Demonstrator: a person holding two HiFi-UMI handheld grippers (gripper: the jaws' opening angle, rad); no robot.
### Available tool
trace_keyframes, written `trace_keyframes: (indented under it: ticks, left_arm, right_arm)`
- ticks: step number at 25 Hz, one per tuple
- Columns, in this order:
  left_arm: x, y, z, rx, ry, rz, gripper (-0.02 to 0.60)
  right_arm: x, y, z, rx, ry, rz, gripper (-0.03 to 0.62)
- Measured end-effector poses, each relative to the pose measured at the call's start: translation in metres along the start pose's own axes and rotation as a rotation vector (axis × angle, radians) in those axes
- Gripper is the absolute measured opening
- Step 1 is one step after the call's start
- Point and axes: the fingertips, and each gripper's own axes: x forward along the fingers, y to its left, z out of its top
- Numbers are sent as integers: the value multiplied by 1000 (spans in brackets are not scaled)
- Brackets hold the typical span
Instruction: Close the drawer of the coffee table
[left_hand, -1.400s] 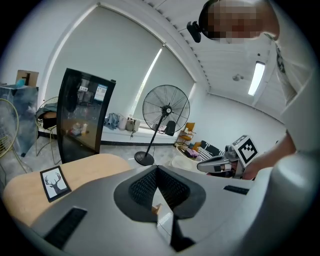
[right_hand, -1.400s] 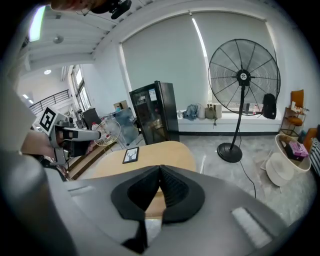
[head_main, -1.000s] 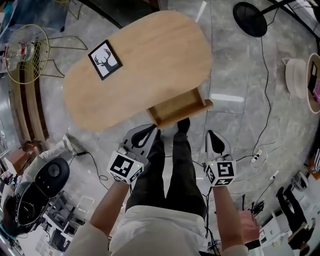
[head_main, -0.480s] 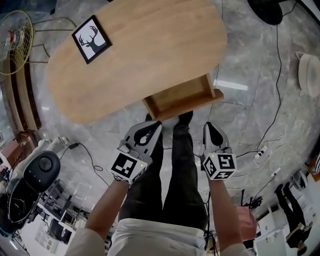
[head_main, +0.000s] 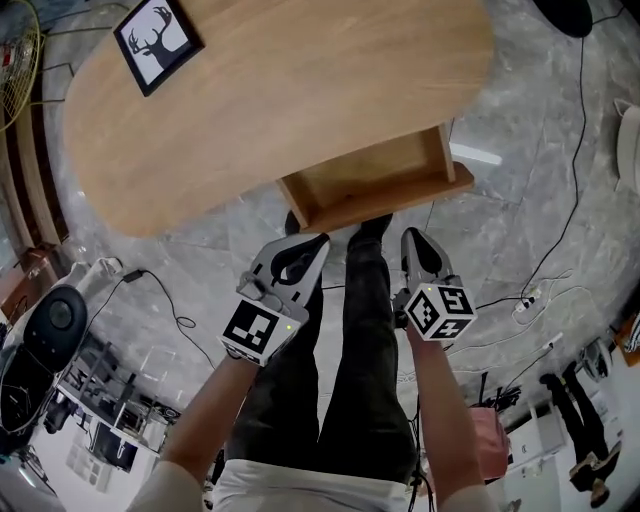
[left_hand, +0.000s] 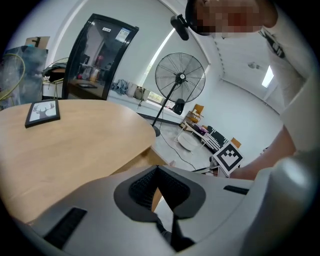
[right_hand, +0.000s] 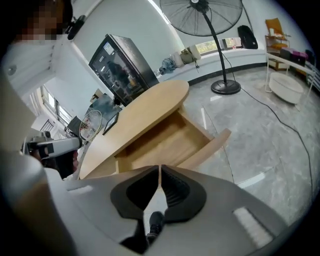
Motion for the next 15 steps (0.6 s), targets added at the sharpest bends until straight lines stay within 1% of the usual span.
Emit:
trace_keyframes:
  ticks: [1,2,9,12,15]
  left_arm:
    - [2,1,-6,-6,6,-1,6]
    - [3,2,-12,-15,15,-1,6]
    - [9,14,-48,-54,52,4,6]
    - [10,17,-61,-58,62,3,6]
    - [11,20,-72,-43,62,0,6]
  right_arm:
    - [5,-3,-6,26,5,4,44]
    - [10,-6,-12,54,9,8,58]
    - [40,-21,-38,201,16,14,85]
    - [50,-23,-42,266,4,27,106]
    - [59,-23,-43,318,-8,46,134]
